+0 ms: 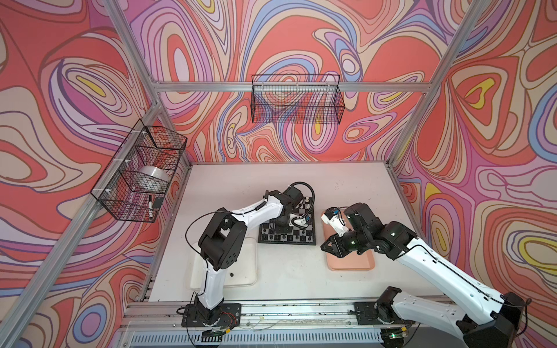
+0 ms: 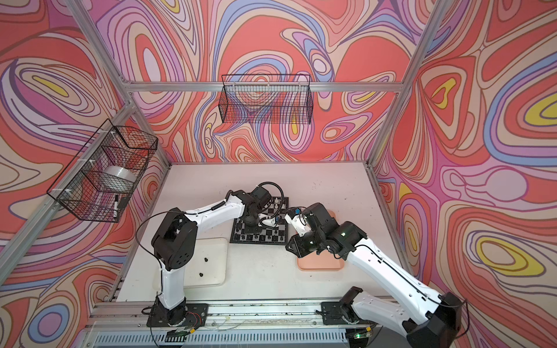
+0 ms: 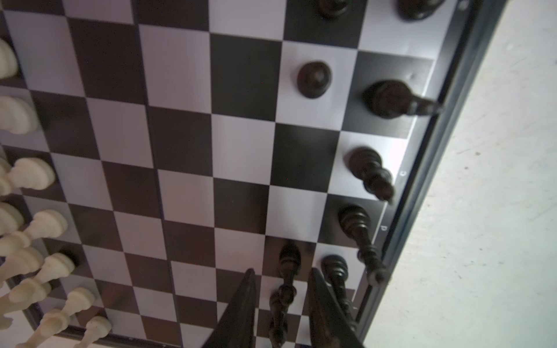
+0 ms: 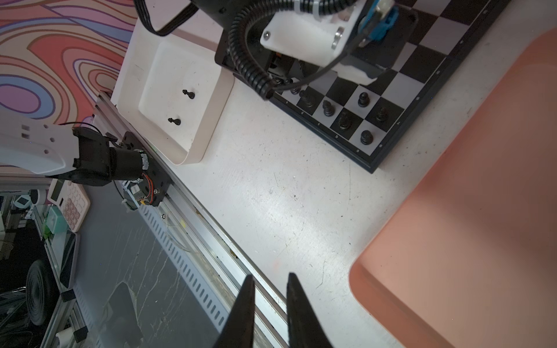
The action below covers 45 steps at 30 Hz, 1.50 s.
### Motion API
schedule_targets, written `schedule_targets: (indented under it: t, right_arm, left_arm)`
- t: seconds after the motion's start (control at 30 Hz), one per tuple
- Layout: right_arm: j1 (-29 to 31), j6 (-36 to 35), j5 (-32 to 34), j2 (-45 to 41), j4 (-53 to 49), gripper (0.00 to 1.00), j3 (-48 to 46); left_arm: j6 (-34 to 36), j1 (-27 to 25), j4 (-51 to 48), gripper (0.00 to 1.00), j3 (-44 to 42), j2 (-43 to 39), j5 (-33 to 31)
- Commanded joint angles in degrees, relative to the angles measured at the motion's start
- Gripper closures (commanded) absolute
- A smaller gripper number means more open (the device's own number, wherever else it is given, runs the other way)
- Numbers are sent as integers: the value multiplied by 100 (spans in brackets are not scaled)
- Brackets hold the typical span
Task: Set up the chess pieces on the board
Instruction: 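Open the left gripper to release the black pawn on the board, then withdraw the left gripper from the board to above the white tray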
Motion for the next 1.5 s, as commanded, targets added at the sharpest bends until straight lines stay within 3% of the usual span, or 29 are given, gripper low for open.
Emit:
schedule_targets:
  t: [0.0, 0.33, 0.47, 1.23, 1.47]
  right_arm:
    - [14, -15, 66, -68, 7, 80, -74]
    - [15, -8, 51, -77, 24, 80, -42]
    - [16, 77, -301, -114, -2, 80, 341]
    - [14, -66, -133, -262, -275, 80, 712]
    - [19, -112, -433, 39, -213, 80, 791]
  left_arm:
    - [63, -13, -154, 69, 158, -33, -50]
    - [64, -11, -239, 69, 300, -25, -43]
    - [24, -11, -347, 69, 408, -48, -5]
    - [-184, -13, -816, 69, 755, -427, 349]
    - [-256, 126, -998, 70, 199, -1135, 219]
